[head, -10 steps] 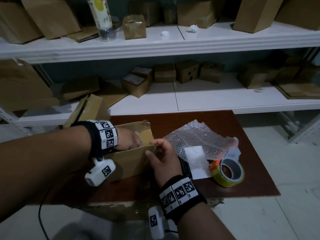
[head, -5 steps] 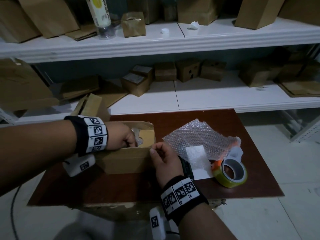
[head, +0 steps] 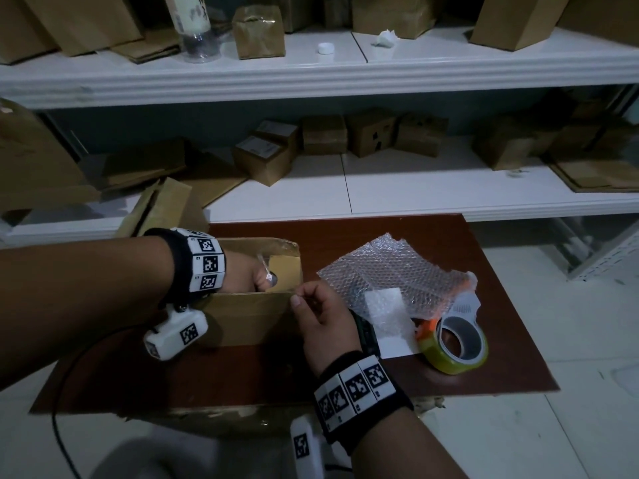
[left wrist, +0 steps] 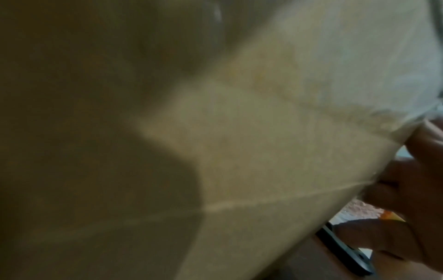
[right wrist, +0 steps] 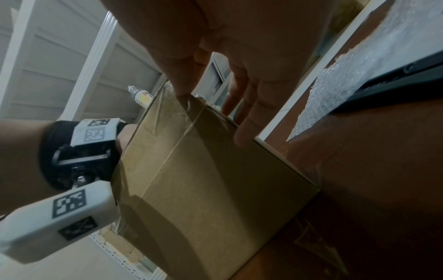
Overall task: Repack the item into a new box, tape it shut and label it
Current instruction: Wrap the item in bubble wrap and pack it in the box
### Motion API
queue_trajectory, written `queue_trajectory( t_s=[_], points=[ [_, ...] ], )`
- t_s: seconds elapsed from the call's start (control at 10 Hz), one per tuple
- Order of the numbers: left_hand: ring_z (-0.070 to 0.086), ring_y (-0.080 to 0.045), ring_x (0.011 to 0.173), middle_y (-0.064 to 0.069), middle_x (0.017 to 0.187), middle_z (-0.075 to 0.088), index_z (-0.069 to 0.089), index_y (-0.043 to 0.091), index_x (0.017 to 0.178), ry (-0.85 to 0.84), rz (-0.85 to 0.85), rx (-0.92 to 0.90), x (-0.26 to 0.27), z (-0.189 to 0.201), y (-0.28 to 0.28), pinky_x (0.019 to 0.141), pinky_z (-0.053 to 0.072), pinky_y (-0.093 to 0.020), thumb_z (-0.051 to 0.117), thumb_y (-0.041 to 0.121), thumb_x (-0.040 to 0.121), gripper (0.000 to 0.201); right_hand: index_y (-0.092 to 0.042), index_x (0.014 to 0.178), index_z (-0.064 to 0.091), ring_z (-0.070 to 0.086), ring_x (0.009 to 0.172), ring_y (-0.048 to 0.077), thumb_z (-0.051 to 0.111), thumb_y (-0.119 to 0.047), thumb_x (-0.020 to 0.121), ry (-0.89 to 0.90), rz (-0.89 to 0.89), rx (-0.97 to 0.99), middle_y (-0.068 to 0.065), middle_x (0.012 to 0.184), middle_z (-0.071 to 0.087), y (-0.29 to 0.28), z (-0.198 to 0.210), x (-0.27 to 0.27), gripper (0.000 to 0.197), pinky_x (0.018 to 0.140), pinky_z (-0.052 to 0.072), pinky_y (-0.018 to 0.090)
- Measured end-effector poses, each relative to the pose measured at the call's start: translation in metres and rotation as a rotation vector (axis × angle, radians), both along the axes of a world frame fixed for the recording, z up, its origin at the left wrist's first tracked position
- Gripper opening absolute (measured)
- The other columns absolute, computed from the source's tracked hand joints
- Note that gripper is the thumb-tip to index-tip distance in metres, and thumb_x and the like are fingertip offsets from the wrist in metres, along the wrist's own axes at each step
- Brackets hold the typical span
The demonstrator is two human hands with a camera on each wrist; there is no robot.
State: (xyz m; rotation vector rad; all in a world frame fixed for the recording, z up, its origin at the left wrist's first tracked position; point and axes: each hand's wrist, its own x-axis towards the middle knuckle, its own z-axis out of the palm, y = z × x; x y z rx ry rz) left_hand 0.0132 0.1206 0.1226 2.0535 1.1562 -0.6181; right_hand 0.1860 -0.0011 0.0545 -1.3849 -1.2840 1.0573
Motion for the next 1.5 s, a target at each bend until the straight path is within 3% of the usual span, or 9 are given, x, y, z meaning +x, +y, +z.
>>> queue_trajectory(
  t_s=[0.1,0.2,0.3,0.6,0.8,1.0,1.1,1.3,1.5],
  points=[
    [0.062,-0.027,0.116,-0.007,0.12,0.066,0.067,0.005,0.119,0.109,-0.001,0.093,0.002,-0.006,0.002,0.093,0.049,-0.026,0.061,0.008,0.095,0.025,-0.032,0.093,0.063,0.063,0.094,0.01,0.064,-0.027,0.095,-0.002,0.021,0.001,0.0,0.106,0.066,0.001,0.0,0.002,0.005,0.086,0.053,0.031],
    [0.059,-0.026,0.115,-0.009,0.128,0.063,0.064,0.009,0.125,0.238,0.009,0.24,0.01,-0.002,-0.011,0.068,0.04,-0.015,0.052,0.016,0.1,0.028,-0.032,0.093,0.064,0.063,0.095,0.01,0.063,-0.028,0.095,-0.01,0.025,-0.001,-0.001,0.106,0.066,0.002,0.0,0.002,0.005,0.086,0.053,0.032],
    [0.053,-0.013,0.093,-0.005,0.12,0.066,0.066,0.011,0.121,0.193,0.036,0.305,0.009,-0.001,-0.012,0.059,0.035,-0.006,0.054,0.018,0.099,0.025,-0.031,0.093,0.063,0.063,0.093,0.011,0.063,-0.028,0.095,-0.01,0.021,0.01,0.001,0.104,0.066,0.002,0.001,0.001,0.003,0.083,0.053,0.032],
    [0.059,-0.008,0.083,0.015,0.085,0.063,0.064,0.032,0.08,0.03,-0.01,0.653,-0.007,0.077,-0.024,0.078,0.048,-0.027,0.072,0.019,0.079,0.015,-0.031,0.088,0.062,0.061,0.093,0.008,0.063,-0.027,0.096,0.007,-0.003,-0.029,-0.002,0.105,0.065,-0.005,0.009,0.004,0.009,0.08,0.049,0.027],
    [0.061,0.003,0.1,0.026,0.104,0.068,0.073,0.037,0.103,-0.032,0.149,0.304,-0.008,0.065,-0.033,0.097,0.046,-0.023,0.066,0.024,0.093,0.018,-0.034,0.083,0.06,0.06,0.091,0.006,0.063,-0.027,0.096,-0.019,-0.006,-0.02,-0.002,0.103,0.065,-0.009,0.015,0.003,0.015,0.073,0.043,0.022],
    [0.057,-0.008,0.096,0.009,0.111,0.064,0.067,0.029,0.109,0.217,0.1,0.063,0.013,0.033,-0.027,0.078,0.042,-0.013,0.048,0.009,0.101,0.029,-0.032,0.087,0.06,0.06,0.09,0.005,0.062,-0.027,0.096,-0.034,0.0,-0.023,-0.001,0.105,0.064,-0.012,0.016,0.003,0.01,0.073,0.043,0.022],
    [0.056,-0.01,0.085,0.005,0.098,0.06,0.065,0.01,0.115,0.245,-0.01,0.073,0.021,0.028,-0.023,0.059,0.04,-0.008,0.046,0.001,0.1,0.026,-0.03,0.09,0.061,0.059,0.091,0.004,0.061,-0.028,0.096,-0.055,0.009,-0.03,-0.002,0.106,0.064,-0.011,0.018,0.006,0.007,0.074,0.043,0.022],
    [0.056,-0.011,0.097,0.012,0.101,0.063,0.071,0.029,0.104,0.321,-0.01,0.419,0.03,0.073,-0.03,0.085,0.042,-0.023,0.054,0.028,0.099,0.018,-0.037,0.115,0.066,0.06,0.1,-0.002,0.062,-0.034,0.096,-0.008,0.023,-0.056,-0.005,0.12,0.063,-0.014,0.025,0.014,0.02,0.086,0.053,0.021],
    [0.06,-0.004,0.08,0.016,0.082,0.068,0.07,0.03,0.08,-0.208,0.395,0.715,0.019,0.116,-0.076,0.068,0.042,-0.026,0.065,0.017,0.091,0.018,-0.04,0.144,0.05,0.056,0.092,-0.024,0.059,-0.028,0.1,0.13,0.003,-0.065,-0.03,0.11,0.058,-0.021,0.039,0.041,0.047,0.085,0.049,0.011]
  ],
)
